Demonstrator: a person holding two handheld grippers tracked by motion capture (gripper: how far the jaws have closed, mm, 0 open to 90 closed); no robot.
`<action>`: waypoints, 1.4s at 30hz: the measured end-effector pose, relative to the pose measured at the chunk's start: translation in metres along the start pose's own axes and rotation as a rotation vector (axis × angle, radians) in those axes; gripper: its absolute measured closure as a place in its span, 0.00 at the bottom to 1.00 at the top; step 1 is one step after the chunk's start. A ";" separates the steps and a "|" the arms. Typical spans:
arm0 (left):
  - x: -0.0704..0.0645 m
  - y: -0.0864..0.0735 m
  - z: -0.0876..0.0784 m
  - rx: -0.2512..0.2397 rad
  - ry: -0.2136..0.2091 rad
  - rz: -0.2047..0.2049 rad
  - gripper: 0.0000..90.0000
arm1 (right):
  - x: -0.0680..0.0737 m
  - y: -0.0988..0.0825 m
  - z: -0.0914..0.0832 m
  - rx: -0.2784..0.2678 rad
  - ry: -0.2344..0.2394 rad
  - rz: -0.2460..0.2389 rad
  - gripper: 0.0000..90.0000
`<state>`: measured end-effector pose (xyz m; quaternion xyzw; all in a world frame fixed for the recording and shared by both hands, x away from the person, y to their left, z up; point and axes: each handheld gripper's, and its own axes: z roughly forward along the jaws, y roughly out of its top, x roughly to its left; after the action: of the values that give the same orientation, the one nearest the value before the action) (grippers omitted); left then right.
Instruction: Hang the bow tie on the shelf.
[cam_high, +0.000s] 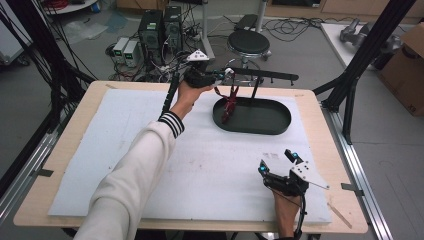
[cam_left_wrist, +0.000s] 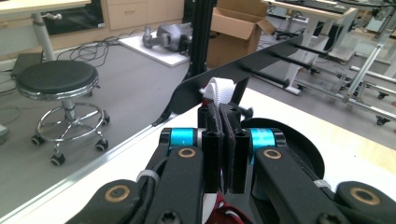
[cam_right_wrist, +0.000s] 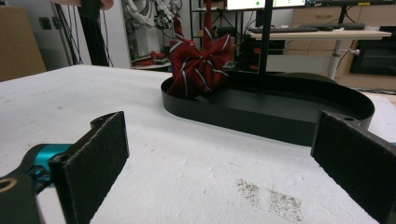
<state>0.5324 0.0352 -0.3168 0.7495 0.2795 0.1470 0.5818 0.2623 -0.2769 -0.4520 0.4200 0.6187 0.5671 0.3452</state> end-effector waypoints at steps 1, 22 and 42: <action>0.001 -0.001 -0.001 0.003 0.003 -0.002 0.96 | 0.000 0.000 0.000 0.000 0.000 -0.002 0.03; 0.012 -0.018 -0.029 0.048 0.028 0.002 0.32 | -0.001 0.000 -0.001 -0.012 0.002 0.004 0.03; -0.021 -0.118 -0.178 -0.060 0.035 0.040 0.07 | 0.000 -0.001 -0.002 -0.018 -0.002 0.003 0.03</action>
<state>0.3896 0.1830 -0.3773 0.7347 0.2699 0.1800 0.5958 0.2608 -0.2777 -0.4524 0.4183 0.6127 0.5726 0.3489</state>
